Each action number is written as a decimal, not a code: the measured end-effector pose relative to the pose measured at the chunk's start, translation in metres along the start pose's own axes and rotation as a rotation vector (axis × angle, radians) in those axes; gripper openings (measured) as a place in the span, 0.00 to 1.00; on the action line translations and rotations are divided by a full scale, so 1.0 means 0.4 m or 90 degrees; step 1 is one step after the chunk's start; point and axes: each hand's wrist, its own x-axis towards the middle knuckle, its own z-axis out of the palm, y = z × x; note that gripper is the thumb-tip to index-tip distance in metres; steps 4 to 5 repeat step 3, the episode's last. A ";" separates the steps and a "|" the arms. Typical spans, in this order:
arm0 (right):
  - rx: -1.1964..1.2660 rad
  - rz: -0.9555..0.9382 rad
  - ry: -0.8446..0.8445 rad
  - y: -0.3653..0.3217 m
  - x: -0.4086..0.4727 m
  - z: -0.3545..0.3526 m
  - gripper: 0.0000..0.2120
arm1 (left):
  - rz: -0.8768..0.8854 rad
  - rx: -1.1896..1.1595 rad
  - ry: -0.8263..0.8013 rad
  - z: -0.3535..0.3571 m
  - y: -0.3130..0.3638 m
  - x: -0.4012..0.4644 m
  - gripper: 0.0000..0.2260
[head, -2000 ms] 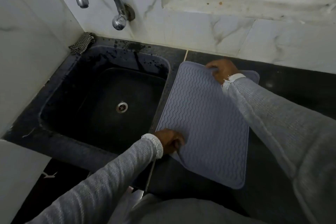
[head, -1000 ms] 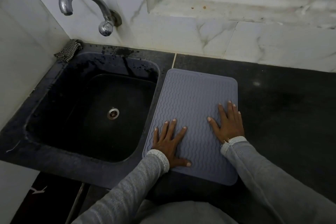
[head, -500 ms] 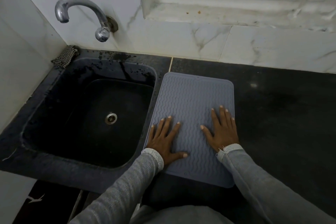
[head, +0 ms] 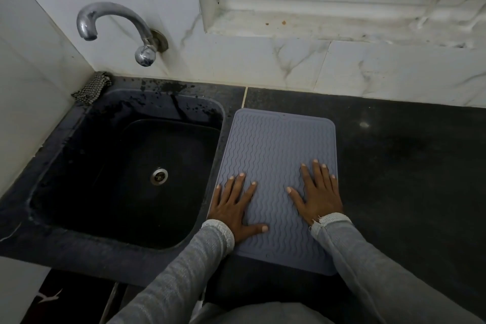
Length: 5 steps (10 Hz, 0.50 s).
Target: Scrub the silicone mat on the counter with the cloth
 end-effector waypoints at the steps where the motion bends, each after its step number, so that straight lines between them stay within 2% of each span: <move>1: 0.000 0.003 -0.004 -0.002 0.001 -0.004 0.40 | -0.007 0.000 0.006 0.000 0.000 0.000 0.46; 5: 0.025 0.015 0.014 -0.004 0.014 -0.035 0.40 | -0.035 -0.035 0.016 -0.036 0.010 0.007 0.46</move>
